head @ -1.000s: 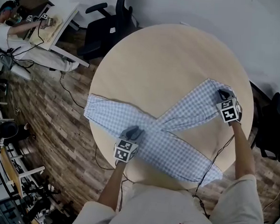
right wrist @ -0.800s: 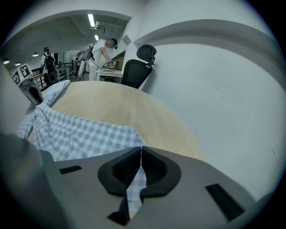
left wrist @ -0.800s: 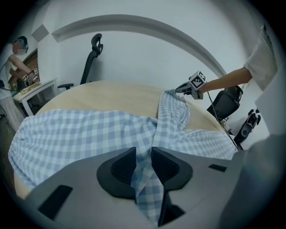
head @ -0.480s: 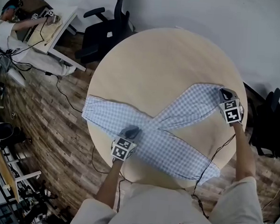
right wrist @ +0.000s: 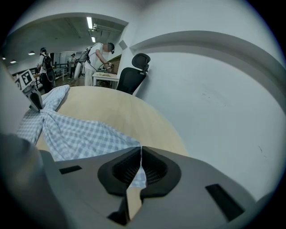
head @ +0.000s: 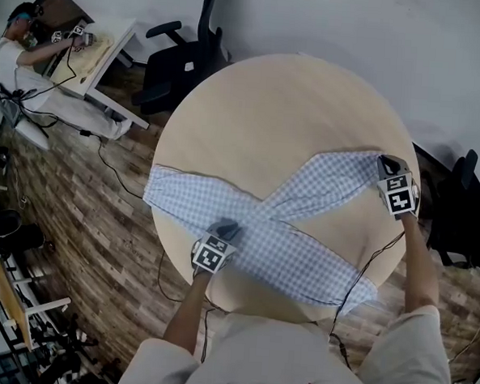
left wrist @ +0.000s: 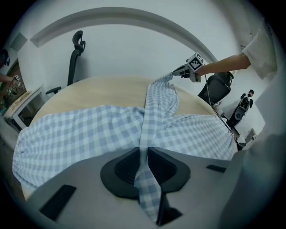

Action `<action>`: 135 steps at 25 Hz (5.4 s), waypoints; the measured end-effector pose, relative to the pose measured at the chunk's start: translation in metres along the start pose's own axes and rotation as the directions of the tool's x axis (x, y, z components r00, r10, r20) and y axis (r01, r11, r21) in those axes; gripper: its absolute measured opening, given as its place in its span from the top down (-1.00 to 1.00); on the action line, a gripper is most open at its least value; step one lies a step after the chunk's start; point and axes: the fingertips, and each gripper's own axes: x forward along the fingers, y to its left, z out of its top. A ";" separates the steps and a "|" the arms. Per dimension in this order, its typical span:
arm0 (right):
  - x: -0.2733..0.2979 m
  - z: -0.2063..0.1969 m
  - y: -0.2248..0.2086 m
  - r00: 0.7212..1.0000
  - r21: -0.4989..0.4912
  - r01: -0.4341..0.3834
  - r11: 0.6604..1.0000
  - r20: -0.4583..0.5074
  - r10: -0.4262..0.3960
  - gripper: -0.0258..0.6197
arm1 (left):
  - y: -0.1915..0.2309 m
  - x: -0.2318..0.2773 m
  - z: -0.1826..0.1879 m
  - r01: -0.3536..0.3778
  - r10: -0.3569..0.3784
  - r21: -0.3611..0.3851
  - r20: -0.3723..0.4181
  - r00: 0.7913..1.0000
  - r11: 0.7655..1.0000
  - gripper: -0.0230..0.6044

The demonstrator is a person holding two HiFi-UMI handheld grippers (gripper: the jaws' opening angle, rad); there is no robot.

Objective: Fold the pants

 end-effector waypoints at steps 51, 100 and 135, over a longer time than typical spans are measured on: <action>-0.367 -0.192 0.131 0.936 0.161 0.349 0.923 -0.106 -0.336 0.82 | -0.029 -0.096 -0.019 0.025 -0.091 0.412 0.143 0.986 0.911 0.78; -0.291 -0.171 0.267 0.992 0.191 -0.003 0.982 0.123 -0.021 0.83 | -0.071 -0.159 -0.100 -0.195 0.166 0.110 0.232 0.959 0.975 0.78; -0.030 0.235 0.470 0.974 -0.021 -0.179 0.984 0.139 0.180 0.83 | 0.309 -0.171 -0.099 -0.086 0.153 -0.211 0.327 0.933 0.974 0.78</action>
